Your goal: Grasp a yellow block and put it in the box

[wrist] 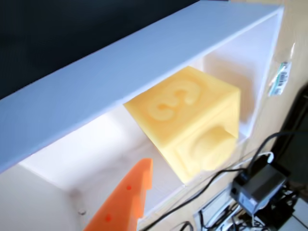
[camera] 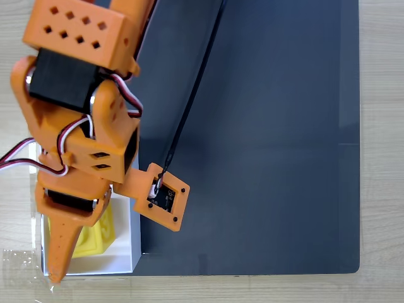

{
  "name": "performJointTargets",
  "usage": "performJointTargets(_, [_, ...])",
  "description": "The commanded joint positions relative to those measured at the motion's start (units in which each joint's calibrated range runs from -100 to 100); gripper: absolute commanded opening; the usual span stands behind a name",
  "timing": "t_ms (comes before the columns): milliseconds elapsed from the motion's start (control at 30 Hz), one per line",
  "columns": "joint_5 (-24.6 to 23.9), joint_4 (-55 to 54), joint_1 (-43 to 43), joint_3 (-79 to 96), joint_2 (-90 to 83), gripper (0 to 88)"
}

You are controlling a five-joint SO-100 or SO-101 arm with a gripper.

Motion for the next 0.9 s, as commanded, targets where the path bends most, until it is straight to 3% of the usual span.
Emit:
performJointTargets(0, [-0.33, 3.21, -1.71, 0.19, -9.46, 46.9])
performJointTargets(100, [-2.32, 8.27, -3.65, 2.45, -15.99, 41.1])
performJointTargets(267, [-7.83, 16.91, -8.19, 7.97, -29.04, 15.9])
performJointTargets(400, [-8.25, 19.26, -14.51, 19.00, -40.40, 0.6])
performJointTargets(600, [-8.30, 16.73, -21.91, 48.04, -62.68, 3.5])
performJointTargets(867, [-8.30, -2.29, -22.59, 94.54, -96.75, 2.9])
